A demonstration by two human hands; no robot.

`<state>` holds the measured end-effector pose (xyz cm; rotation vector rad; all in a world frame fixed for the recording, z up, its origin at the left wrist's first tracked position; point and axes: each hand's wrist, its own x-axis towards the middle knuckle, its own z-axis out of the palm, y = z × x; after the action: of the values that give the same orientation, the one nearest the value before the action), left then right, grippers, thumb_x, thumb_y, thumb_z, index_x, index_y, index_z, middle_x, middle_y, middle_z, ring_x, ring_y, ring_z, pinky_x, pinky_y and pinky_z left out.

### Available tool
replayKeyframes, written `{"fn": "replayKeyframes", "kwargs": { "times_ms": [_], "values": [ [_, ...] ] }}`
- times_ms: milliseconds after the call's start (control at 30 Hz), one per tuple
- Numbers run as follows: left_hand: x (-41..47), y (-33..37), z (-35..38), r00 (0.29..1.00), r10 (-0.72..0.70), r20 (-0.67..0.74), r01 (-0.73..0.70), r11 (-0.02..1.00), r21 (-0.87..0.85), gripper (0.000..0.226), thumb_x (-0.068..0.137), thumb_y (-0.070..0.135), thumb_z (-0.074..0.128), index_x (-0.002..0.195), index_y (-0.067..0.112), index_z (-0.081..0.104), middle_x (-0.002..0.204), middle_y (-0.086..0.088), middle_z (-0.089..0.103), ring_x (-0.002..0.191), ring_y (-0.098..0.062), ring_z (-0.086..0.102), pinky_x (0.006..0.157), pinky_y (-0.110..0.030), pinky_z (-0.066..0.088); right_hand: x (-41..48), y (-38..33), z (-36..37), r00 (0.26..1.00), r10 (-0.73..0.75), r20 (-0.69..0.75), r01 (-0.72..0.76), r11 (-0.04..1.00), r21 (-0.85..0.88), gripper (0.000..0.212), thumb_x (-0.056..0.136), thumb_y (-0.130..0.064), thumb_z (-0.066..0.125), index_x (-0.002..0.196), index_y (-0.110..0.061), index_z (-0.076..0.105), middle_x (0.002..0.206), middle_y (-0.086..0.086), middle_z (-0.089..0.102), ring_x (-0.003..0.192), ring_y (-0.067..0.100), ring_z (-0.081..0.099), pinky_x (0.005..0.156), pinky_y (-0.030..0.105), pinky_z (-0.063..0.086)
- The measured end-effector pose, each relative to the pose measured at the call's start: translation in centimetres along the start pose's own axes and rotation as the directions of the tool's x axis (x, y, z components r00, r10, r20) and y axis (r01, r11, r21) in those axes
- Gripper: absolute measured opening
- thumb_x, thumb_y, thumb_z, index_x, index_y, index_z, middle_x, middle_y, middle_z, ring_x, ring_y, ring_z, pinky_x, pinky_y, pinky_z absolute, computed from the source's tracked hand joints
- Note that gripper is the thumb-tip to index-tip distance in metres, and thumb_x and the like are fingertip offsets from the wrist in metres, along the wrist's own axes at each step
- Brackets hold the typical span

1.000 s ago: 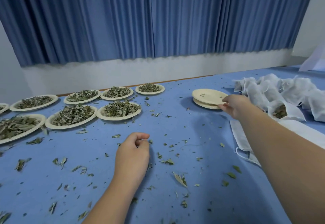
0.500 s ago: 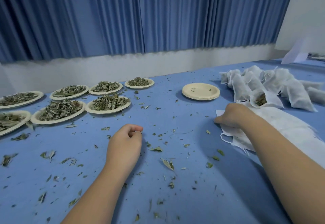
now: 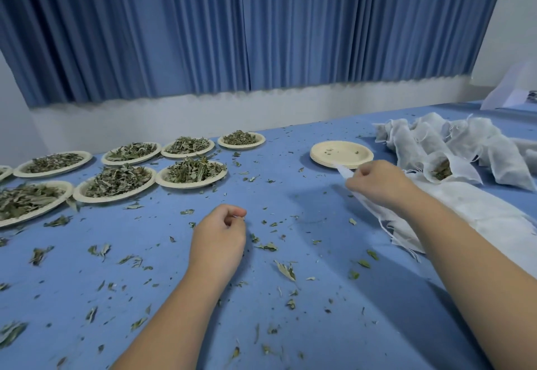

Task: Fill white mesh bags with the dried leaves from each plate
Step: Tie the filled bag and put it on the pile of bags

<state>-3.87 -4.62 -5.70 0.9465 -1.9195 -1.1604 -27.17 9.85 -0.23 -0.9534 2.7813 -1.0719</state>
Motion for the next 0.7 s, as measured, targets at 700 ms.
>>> {"fn": "replayKeyframes", "kwargs": {
  "times_ms": [700],
  "values": [
    [-2.9, 2.1, -12.9, 0.904, -0.307, 0.298, 0.426, 0.580, -0.695, 0.066, 0.070, 0.060, 0.062, 0.112, 0.008, 0.065, 0.113, -0.012, 0.070, 0.100, -0.022, 0.070, 0.083, -0.032, 0.056, -8.8, -20.0, 10.9, 0.870, -0.321, 0.374, -0.362, 0.097, 0.927, 0.010, 0.092, -0.004, 0.051, 0.098, -0.007, 0.058, 0.092, 0.012, 0.066, 0.078, 0.019, 0.065, 0.075, 0.032, 0.053]
  ]
}}
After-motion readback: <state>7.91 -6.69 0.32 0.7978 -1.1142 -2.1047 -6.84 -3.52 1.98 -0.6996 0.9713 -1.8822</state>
